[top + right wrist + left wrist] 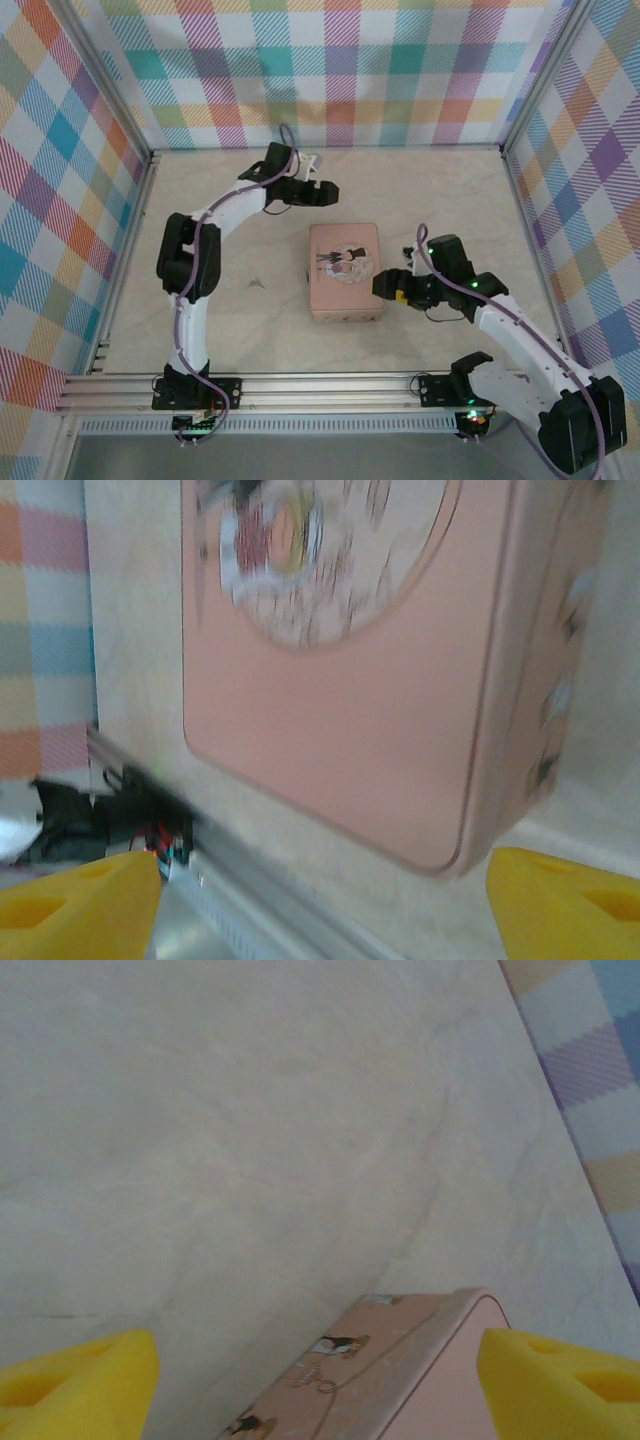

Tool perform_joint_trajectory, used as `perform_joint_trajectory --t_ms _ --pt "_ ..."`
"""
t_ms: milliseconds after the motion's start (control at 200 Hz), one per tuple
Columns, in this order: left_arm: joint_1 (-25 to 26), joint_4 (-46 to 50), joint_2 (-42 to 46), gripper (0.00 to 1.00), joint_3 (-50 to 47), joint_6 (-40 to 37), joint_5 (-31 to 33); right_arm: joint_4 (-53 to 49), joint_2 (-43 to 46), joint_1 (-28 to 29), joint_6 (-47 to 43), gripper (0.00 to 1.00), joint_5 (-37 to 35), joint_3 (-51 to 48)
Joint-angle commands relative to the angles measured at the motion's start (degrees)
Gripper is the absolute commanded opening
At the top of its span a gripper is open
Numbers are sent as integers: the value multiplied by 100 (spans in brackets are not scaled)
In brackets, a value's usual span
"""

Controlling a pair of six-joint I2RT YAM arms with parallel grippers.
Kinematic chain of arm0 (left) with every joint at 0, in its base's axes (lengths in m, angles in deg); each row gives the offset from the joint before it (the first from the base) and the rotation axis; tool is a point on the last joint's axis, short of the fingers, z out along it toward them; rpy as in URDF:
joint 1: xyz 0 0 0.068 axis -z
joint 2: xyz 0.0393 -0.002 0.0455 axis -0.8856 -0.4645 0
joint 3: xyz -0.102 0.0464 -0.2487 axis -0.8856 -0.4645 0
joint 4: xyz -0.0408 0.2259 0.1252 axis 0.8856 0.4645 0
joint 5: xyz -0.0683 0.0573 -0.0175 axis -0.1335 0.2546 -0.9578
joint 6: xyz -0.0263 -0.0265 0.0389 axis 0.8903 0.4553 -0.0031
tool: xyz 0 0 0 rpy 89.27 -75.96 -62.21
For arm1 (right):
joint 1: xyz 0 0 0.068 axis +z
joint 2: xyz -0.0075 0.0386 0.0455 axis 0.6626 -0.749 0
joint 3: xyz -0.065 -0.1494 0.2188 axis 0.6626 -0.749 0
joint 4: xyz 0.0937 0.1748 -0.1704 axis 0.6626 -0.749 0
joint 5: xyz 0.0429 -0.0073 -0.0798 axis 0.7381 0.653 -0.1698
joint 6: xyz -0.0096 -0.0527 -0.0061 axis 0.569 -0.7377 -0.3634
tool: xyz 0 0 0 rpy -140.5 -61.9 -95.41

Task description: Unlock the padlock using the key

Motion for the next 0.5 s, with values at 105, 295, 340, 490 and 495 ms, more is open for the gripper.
perform_joint_trajectory --t_ms 105,295,340,490,495 --pt "174 1253 -550 81 736 -532 -626 -132 -419 662 162 84 839 -400" --pt "264 1683 -764 79 978 -743 -827 477 -1012 900 218 85 1000 -412" --pt "266 1716 -763 77 949 -757 -855 623 -1087 900 264 85 903 -387" --pt "266 1756 -619 75 694 -840 -856 1043 -1172 890 544 85 328 -225" --pt "266 1756 -617 75 680 -849 -853 1050 -1173 890 550 85 301 -215"
